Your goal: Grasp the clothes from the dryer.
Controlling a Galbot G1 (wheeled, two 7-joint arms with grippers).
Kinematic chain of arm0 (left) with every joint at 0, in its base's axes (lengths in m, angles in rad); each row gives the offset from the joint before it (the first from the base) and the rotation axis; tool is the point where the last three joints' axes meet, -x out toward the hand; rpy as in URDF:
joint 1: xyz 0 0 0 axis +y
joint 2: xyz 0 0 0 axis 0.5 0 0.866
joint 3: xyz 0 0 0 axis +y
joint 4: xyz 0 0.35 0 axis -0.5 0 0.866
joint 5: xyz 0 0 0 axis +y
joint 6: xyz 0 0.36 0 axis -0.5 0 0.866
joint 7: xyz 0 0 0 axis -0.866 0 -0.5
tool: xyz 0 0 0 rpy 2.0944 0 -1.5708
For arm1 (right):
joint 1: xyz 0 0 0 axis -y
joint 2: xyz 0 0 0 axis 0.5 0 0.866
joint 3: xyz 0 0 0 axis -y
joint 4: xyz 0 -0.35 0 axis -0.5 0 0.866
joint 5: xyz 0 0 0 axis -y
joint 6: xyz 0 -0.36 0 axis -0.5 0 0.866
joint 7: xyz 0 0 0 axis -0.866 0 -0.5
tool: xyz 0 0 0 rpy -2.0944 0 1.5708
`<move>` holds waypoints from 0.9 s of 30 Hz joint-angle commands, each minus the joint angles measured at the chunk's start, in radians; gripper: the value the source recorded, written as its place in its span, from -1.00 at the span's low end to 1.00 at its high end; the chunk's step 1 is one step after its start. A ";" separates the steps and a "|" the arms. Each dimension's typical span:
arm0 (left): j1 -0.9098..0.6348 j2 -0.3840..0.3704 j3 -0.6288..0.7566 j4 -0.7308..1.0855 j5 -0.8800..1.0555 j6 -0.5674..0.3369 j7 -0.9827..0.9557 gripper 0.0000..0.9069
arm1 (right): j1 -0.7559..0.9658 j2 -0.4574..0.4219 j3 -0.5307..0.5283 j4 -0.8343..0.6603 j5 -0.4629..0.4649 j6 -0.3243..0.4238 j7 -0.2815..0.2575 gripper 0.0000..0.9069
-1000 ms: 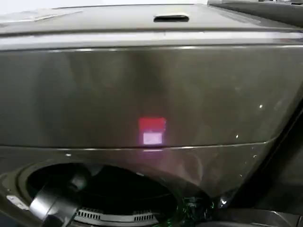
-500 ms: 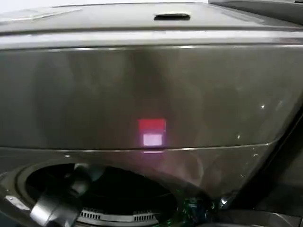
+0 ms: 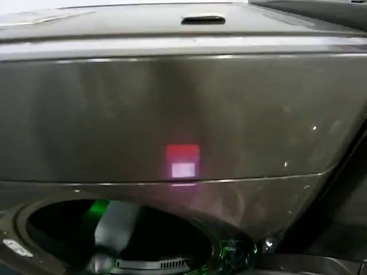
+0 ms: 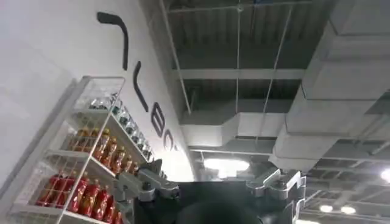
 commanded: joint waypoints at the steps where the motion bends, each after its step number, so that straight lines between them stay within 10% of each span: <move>1: 0.240 -0.033 -0.111 -0.374 -0.098 -0.169 -0.270 -1.00 | 0.007 0.006 -0.009 0.006 -0.006 -0.009 -0.006 1.00; 8: 0.382 -0.043 -0.130 -0.523 -0.030 -0.248 -0.317 -1.00 | 0.007 0.009 -0.009 0.000 -0.029 0.003 -0.012 1.00; 27: 0.352 -0.039 -0.126 -0.485 -0.019 -0.095 -0.298 -1.00 | -0.001 0.010 0.004 0.004 -0.025 0.028 -0.016 1.00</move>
